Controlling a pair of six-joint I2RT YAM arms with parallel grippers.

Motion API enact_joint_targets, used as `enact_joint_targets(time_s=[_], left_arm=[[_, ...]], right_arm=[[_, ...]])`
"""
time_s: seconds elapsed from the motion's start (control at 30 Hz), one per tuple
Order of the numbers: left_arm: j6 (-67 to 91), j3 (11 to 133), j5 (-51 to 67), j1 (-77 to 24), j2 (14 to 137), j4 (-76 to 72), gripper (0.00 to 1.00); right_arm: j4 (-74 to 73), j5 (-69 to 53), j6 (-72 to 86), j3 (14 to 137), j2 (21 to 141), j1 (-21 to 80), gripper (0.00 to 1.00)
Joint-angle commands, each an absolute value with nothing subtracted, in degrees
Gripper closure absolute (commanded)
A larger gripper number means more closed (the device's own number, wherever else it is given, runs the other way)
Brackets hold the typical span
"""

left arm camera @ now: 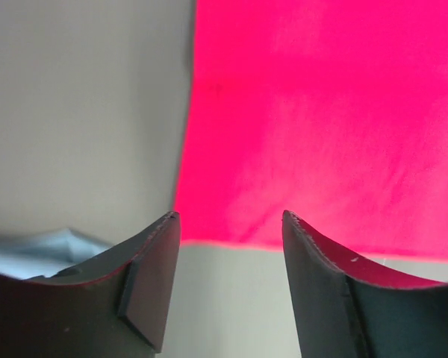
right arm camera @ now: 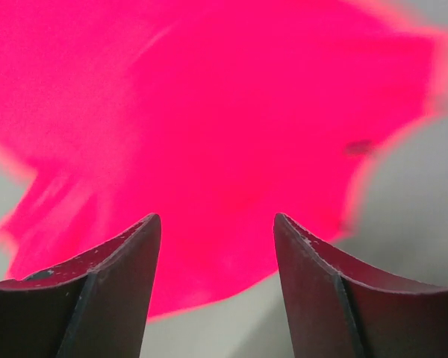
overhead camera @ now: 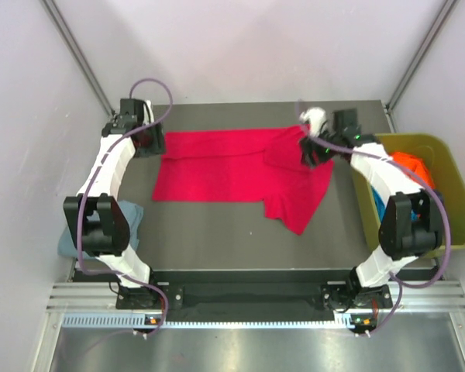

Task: Fold and stack the t-shirts
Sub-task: Fold the tshirt

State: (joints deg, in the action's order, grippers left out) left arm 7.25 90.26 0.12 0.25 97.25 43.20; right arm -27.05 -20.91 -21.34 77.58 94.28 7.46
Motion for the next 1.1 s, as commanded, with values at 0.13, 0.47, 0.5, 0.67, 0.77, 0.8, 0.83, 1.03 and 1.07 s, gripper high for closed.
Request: enact_joint_targets(time_s=[0.13, 0.47, 0.5, 0.67, 0.77, 0.8, 0.83, 1.03, 1.07], left_arm=[[12.8, 80.9, 3.9, 0.2, 93.8, 46.1, 0.43], [15.1, 74.7, 5.5, 0.2, 88.5, 43.7, 0.46], [15.4, 74.1, 5.7, 0.2, 87.7, 44.2, 0.46], [15.7, 71.0, 7.0, 0.3, 86.2, 45.3, 0.46], [16.0, 71.7, 7.4, 0.2, 85.6, 45.3, 0.46], [16.0, 71.8, 7.4, 0.2, 85.3, 45.2, 0.46], [16.1, 72.1, 7.4, 0.3, 85.3, 45.1, 0.46], [16.2, 72.9, 7.5, 0.2, 85.6, 45.3, 0.46], [16.3, 73.0, 7.6, 0.2, 85.7, 45.4, 0.46]], right_arm=[[-34.3, -25.8, -39.5, 59.4, 80.4, 22.7, 0.42], [-36.0, -17.8, -46.1, 47.1, 71.8, 36.0, 0.46], [-36.2, -17.4, -46.7, 46.5, 71.2, 36.3, 0.46], [-36.0, -14.3, -47.3, 43.0, 69.6, 38.1, 0.48], [-35.1, -12.7, -47.9, 41.1, 69.3, 38.6, 0.49], [-34.7, -12.2, -48.2, 40.6, 69.1, 38.7, 0.50], [-33.9, -12.0, -48.4, 39.8, 69.1, 38.7, 0.50], [-31.0, -11.0, -48.4, 37.9, 70.7, 39.5, 0.53], [-30.6, -10.6, -48.3, 37.8, 71.2, 39.5, 0.53]])
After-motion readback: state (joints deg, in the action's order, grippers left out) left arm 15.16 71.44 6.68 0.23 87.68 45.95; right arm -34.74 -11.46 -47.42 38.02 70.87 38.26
